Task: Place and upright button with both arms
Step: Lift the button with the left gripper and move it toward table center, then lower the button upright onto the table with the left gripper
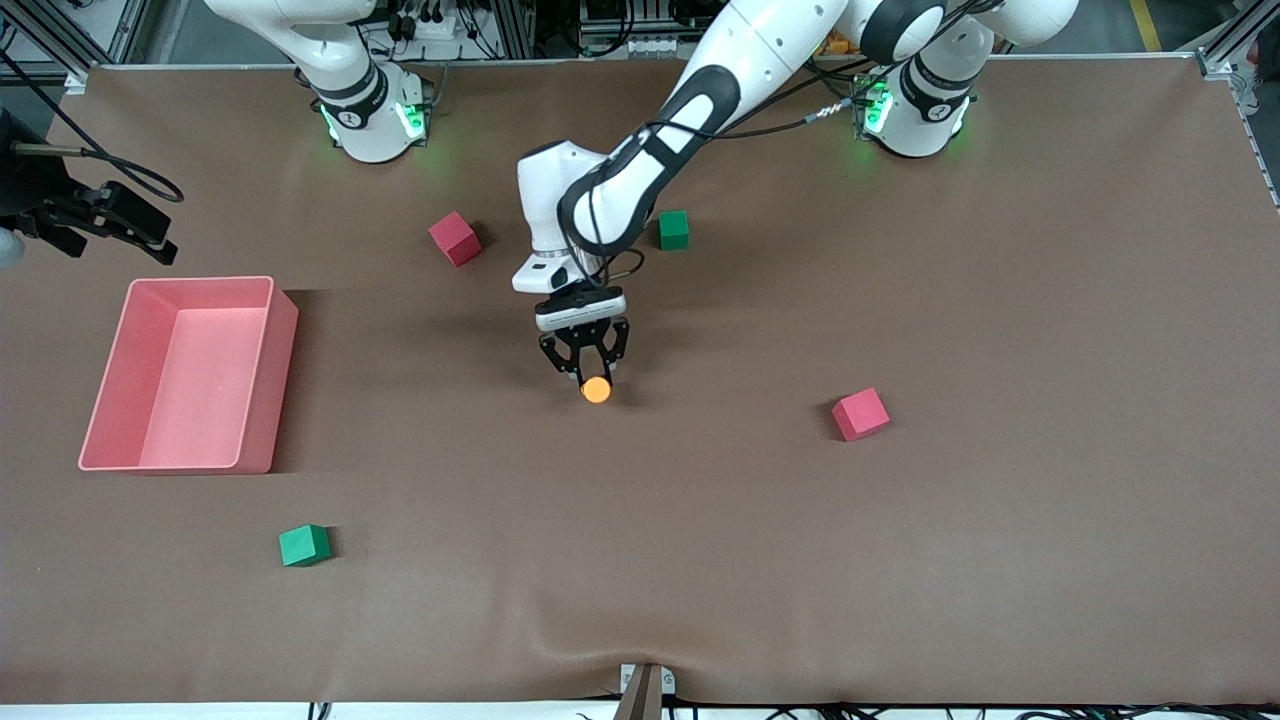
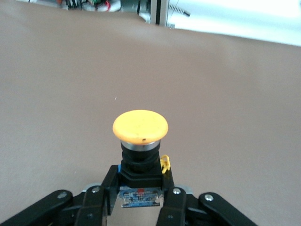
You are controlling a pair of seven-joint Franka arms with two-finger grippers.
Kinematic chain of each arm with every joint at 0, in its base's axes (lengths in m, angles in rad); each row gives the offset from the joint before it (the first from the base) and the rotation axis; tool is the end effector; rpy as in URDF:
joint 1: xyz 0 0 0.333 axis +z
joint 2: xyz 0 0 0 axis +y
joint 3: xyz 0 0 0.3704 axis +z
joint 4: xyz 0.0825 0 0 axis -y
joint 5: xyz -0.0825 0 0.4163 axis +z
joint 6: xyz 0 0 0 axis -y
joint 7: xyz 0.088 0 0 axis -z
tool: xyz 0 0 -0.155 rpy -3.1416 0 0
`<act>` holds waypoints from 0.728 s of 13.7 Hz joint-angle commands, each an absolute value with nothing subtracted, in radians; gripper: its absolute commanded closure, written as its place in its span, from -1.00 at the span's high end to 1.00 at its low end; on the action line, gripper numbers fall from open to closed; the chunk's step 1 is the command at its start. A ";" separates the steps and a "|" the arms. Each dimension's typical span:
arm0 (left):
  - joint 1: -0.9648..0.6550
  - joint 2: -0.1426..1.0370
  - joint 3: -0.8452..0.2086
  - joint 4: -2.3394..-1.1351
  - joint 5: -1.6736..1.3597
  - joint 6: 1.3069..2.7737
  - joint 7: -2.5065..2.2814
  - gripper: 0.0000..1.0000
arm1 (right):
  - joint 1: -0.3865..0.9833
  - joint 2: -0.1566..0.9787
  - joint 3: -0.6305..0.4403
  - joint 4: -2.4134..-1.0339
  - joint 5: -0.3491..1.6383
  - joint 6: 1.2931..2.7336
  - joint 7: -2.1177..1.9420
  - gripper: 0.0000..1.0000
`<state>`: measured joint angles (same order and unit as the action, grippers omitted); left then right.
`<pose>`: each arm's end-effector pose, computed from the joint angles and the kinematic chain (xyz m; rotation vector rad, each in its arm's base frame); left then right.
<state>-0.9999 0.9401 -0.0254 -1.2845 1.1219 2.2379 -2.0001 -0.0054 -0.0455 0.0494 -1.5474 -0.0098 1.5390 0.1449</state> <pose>0.4929 -0.6847 0.1724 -2.8100 -0.3574 -1.2780 0.5684 0.0242 0.6661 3.1285 -0.1588 0.0595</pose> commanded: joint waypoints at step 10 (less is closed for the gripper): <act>-1.040 1.046 -0.008 -1.298 1.544 2.220 -2.318 -1.00 | -0.003 -0.037 0.044 -1.522 0.005 1.520 0.137 1.00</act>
<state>-1.0321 1.0242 -0.0144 -1.3209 1.4642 2.2313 -2.2493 -0.0054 -0.0455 0.0493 -1.5469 -0.0098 1.5390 0.1449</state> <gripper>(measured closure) 0.595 0.000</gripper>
